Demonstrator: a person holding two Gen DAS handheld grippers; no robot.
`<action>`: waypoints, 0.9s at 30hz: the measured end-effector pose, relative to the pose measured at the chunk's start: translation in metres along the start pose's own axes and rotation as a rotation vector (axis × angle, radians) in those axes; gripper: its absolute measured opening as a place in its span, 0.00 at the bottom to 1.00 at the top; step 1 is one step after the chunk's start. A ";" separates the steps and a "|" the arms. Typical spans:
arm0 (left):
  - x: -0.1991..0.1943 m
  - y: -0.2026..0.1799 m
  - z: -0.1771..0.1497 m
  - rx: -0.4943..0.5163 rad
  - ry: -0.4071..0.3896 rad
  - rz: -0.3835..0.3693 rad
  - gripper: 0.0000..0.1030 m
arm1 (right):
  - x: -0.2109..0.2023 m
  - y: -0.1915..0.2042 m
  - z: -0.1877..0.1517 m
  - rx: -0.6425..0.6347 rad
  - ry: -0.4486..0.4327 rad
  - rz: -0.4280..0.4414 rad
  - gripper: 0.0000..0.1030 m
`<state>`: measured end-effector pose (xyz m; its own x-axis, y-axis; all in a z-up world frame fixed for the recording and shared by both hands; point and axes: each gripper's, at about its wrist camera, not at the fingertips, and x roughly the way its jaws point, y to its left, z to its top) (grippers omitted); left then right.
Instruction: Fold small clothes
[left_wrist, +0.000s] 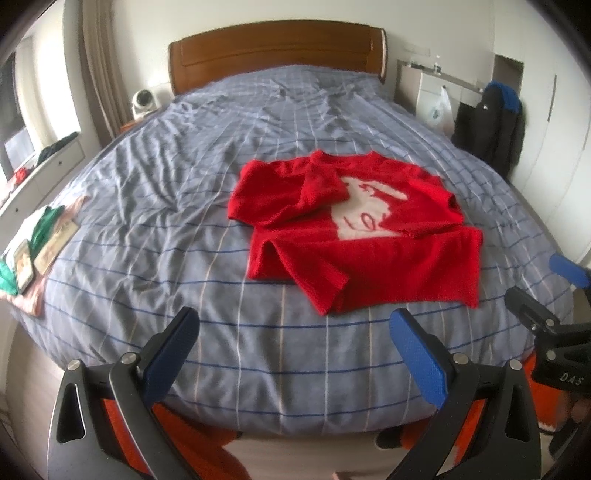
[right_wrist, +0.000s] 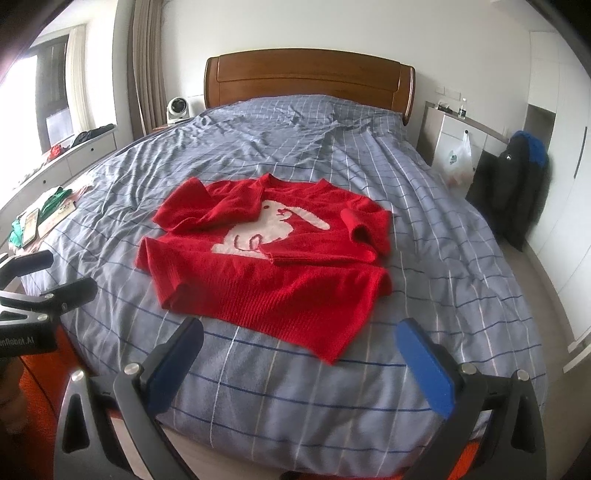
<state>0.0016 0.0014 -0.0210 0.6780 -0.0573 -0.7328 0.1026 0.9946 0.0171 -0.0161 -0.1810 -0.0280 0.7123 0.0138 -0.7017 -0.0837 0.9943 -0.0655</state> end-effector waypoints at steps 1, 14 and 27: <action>0.000 0.000 0.000 0.000 -0.002 0.000 1.00 | 0.000 0.000 0.000 0.000 0.000 0.000 1.00; -0.001 0.001 0.001 -0.001 0.002 -0.002 1.00 | 0.000 -0.001 -0.001 0.004 0.009 -0.002 1.00; -0.002 -0.001 -0.001 0.002 0.006 -0.005 1.00 | 0.001 0.000 -0.005 0.004 0.017 0.000 1.00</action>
<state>-0.0002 0.0009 -0.0199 0.6731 -0.0613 -0.7370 0.1074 0.9941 0.0153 -0.0184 -0.1819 -0.0324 0.7006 0.0121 -0.7135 -0.0813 0.9947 -0.0630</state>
